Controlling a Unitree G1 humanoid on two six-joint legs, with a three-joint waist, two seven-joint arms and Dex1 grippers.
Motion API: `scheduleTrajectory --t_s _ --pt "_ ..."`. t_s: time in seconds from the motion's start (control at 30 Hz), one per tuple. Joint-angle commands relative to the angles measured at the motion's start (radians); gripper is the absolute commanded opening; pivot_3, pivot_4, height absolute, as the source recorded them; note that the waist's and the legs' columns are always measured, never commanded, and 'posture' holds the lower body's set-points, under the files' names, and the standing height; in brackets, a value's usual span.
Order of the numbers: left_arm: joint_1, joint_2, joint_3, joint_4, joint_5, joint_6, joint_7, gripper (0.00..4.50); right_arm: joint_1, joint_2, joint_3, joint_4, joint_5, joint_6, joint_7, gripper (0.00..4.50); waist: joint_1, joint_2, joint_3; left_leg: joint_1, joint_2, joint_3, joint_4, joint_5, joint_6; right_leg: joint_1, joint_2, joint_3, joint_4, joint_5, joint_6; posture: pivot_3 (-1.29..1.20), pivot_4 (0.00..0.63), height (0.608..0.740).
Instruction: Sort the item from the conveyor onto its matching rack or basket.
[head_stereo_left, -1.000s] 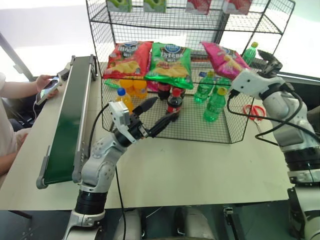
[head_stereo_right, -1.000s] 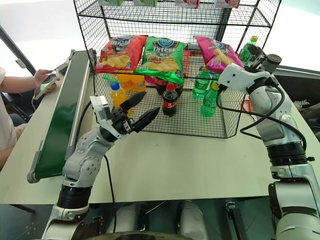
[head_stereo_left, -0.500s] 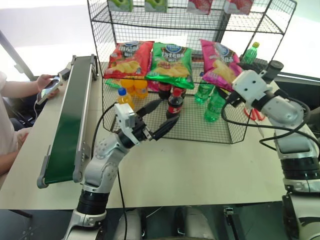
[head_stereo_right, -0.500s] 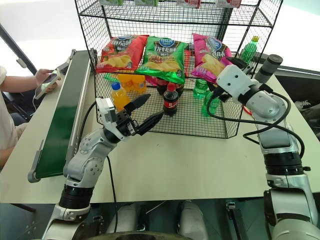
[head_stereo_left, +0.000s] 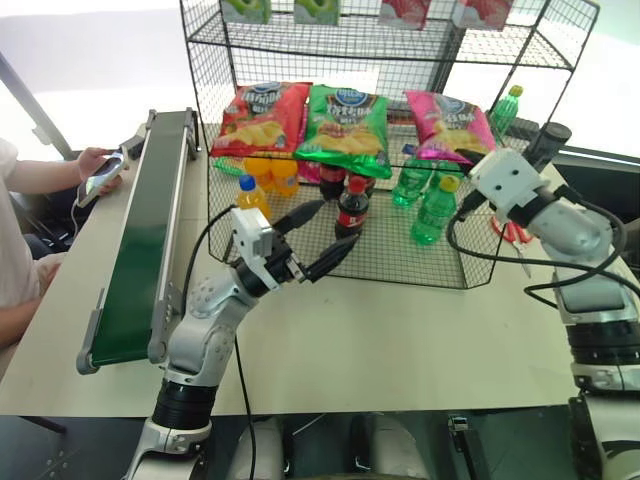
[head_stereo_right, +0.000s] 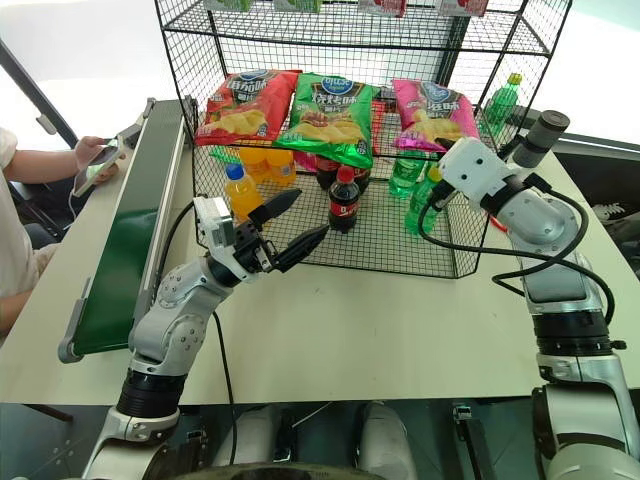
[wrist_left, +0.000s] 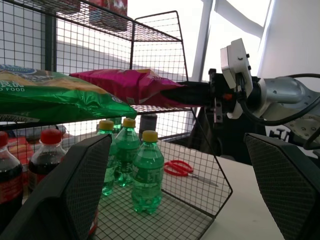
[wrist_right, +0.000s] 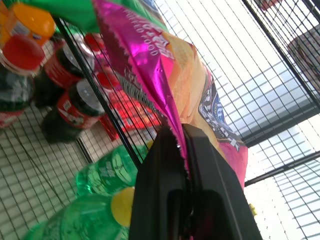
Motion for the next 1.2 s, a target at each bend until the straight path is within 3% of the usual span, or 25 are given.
scheduleTrajectory --t_s 0.03,0.27,0.37,0.53,0.6,0.77,0.97,1.07,1.2 --pt "-0.003 -0.006 -0.015 -0.032 0.002 -0.019 0.005 4.5 -0.064 -0.062 0.017 0.027 -0.124 -0.105 -0.08 0.02 0.0 0.0 0.0 0.0 0.0 0.0 0.0 0.0 0.0 0.0 0.0 0.0 0.0 0.0 0.0 0.0 0.15 0.74" --pt "-0.001 -0.006 -0.025 -0.035 0.009 -0.021 0.01 4.5 -0.132 -0.084 0.07 0.141 -0.197 -0.189 -0.104 0.02 -0.004 0.0 0.0 0.0 0.0 0.0 0.0 0.003 -0.005 0.0 0.0 0.0 0.0 0.0 0.0 0.0 0.15 0.74" --pt "0.001 -0.004 -0.027 -0.038 0.011 -0.022 0.014 4.5 -0.133 -0.093 0.074 0.161 -0.192 -0.205 -0.084 0.89 0.0 0.0 0.0 0.0 0.0 0.0 0.0 0.003 -0.005 0.0 0.0 0.0 0.0 0.0 0.0 0.0 0.15 0.74" --pt "0.017 0.006 -0.027 -0.048 0.013 -0.021 0.019 4.5 -0.11 -0.094 0.033 0.123 -0.121 -0.178 -0.037 3.5 0.0 0.0 0.0 0.0 0.0 0.0 0.0 0.003 -0.005 0.0 0.0 0.0 0.0 0.0 0.0 0.0 0.15 0.74" --pt "0.027 0.015 -0.026 -0.054 0.013 -0.011 0.024 4.5 -0.083 -0.082 0.005 0.075 -0.016 -0.143 0.03 4.44 0.0 0.0 0.0 0.0 0.0 0.0 0.0 0.003 -0.005 0.0 0.0 0.0 0.0 0.0 0.0 0.0 0.15 0.74" --pt "0.042 0.06 -0.021 -0.069 0.021 0.018 0.032 4.5 0.016 0.009 -0.122 -0.182 0.479 0.11 0.23 4.44 0.001 0.0 0.0 0.0 0.001 -0.001 0.0 0.002 -0.004 0.001 0.0 0.0 0.0 0.0 0.0 0.0 0.15 0.74" --pt "0.073 0.216 0.073 -0.129 0.005 0.1 0.041 4.5 0.206 0.029 -0.263 -0.512 0.927 0.443 0.25 4.44 0.003 0.0 0.0 0.0 0.001 -0.003 0.0 -0.002 0.003 0.001 0.0 -0.001 -0.001 0.0 0.0 0.0 0.15 0.74" --pt "0.121 0.353 0.168 -0.177 -0.077 0.203 -0.011 4.5 0.417 -0.017 -0.282 -0.664 1.02 0.541 0.32 4.44 0.004 0.0 0.0 -0.001 0.001 -0.004 0.0 -0.002 0.004 0.002 0.0 -0.002 -0.001 0.0 0.0 0.0 0.15 0.74" --pt "0.237 0.503 0.27 -0.166 -0.095 0.206 -0.112 4.5 0.666 -0.051 -0.293 -0.704 0.957 0.519 0.426 4.44 0.003 0.001 0.0 -0.001 0.001 -0.005 0.0 -0.003 0.004 0.002 -0.001 -0.002 -0.002 0.0 -0.001 0.0 0.15 0.74"
